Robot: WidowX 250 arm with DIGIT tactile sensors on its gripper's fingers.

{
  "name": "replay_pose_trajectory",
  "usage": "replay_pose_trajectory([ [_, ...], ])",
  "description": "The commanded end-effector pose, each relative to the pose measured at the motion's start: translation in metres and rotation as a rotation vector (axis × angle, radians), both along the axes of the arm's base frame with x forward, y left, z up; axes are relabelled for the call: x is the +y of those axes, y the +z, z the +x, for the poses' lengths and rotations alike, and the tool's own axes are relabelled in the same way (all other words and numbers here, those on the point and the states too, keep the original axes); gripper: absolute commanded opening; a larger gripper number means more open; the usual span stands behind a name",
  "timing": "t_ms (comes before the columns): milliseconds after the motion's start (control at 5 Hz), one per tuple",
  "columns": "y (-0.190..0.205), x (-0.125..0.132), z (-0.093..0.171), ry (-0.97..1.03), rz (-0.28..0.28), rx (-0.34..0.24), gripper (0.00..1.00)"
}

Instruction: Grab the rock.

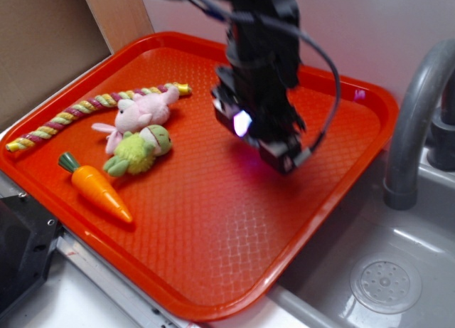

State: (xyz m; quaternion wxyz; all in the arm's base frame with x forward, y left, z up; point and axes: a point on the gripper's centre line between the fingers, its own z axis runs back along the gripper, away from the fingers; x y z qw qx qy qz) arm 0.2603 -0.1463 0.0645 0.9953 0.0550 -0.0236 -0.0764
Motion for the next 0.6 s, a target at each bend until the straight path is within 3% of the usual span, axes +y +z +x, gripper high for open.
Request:
replay_pose_trajectory([
  [0, 0.092, 0.069, -0.005, 0.226, -0.233, -0.02, 0.0],
  [200, 0.12, 0.09, -0.022, 0.278, -0.236, -0.081, 0.0],
  [400, 0.141, 0.091, -0.04, 0.322, -0.17, -0.19, 0.0],
])
